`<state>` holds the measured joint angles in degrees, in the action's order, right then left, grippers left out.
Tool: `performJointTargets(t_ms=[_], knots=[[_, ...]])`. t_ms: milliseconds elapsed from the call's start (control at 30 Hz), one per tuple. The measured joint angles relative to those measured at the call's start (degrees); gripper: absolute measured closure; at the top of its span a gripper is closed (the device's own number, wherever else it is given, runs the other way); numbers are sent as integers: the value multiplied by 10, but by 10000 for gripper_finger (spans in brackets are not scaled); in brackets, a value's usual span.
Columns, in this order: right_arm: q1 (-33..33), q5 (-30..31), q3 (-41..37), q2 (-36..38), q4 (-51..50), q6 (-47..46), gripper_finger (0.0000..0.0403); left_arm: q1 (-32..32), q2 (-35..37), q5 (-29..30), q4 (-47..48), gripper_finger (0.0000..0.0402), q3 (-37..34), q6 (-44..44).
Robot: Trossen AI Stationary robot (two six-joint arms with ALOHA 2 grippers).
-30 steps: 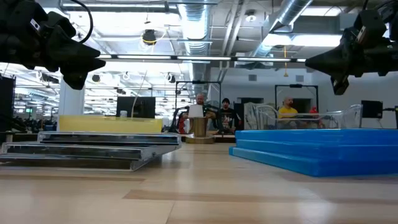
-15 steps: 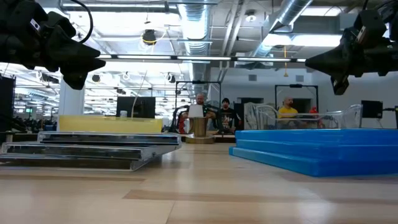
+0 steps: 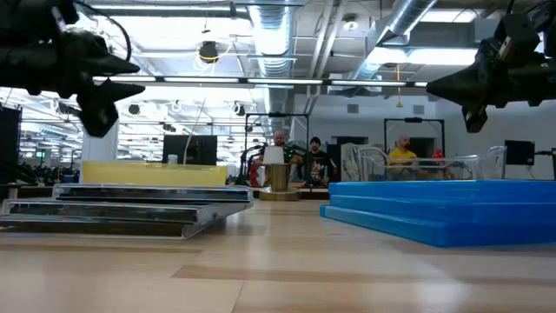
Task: Pick & place jewel cases by type
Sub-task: Put the black CD case into the yellow bin
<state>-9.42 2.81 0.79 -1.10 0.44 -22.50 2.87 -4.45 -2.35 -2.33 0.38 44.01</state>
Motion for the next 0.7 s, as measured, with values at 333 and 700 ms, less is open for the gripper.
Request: performJointTargets(t_ms=[333,700], knots=[[0,0,0,0,0,0,403,0,0,131,-13,274,0,185],[0,0,0,0,0,0,403,1,-1,151,-17,274,0,287]])
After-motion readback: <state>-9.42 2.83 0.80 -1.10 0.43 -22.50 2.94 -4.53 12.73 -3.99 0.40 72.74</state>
